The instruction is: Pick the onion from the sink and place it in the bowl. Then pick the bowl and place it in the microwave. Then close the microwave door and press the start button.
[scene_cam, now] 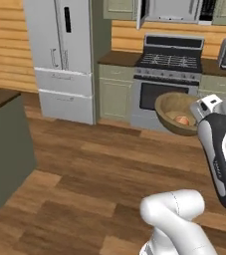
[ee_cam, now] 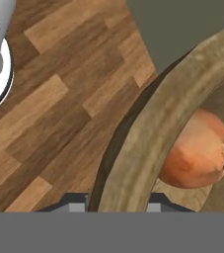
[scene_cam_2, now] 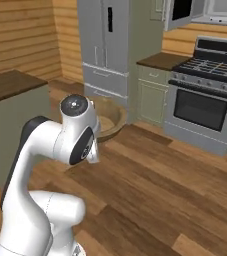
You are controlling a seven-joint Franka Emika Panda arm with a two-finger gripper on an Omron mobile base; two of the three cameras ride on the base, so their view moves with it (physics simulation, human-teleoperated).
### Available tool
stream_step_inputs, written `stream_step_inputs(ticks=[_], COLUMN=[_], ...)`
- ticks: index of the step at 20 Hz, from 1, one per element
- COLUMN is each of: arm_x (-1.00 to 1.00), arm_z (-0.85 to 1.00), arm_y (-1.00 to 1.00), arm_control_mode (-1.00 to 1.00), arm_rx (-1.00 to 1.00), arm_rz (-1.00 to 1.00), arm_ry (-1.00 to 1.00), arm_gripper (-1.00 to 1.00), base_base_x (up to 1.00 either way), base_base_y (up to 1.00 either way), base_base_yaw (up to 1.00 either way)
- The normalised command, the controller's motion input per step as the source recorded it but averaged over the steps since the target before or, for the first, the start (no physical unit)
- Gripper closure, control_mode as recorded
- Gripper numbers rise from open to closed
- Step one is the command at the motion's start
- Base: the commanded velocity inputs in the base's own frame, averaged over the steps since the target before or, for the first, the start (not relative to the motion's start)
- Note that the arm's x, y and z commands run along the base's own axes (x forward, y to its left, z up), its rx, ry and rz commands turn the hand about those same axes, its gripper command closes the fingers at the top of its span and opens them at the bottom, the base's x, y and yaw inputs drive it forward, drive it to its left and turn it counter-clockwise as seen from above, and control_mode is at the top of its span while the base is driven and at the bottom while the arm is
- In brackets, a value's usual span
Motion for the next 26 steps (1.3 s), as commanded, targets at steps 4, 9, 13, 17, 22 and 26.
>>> stream_step_inputs(ticks=[4, 9, 13, 17, 22, 26], arm_x=[0.0, 0.0, 0.0, 0.0, 0.0, 0.0], arm_z=[0.0, 0.0, 0.0, 0.0, 0.0, 0.0], arm_y=[0.0, 0.0, 0.0, 0.0, 0.0, 0.0], arm_control_mode=[1.0, 1.0, 1.0, 1.0, 1.0, 1.0], arm_rx=[0.0, 0.0, 0.0, 0.0, 0.0, 0.0], arm_rz=[0.0, 0.0, 0.0, 0.0, 0.0, 0.0], arm_ry=[0.0, 0.0, 0.0, 0.0, 0.0, 0.0], arm_gripper=[1.0, 1.0, 1.0, 1.0, 1.0, 1.0], base_base_x=[1.0, 1.0, 1.0, 1.0, 1.0, 1.0], base_base_y=[-0.03, 0.0, 0.0, 0.01, -0.19, -0.37], base_base_yaw=[-0.38, -0.38, -0.36, -0.21, 0.16, 0.28])
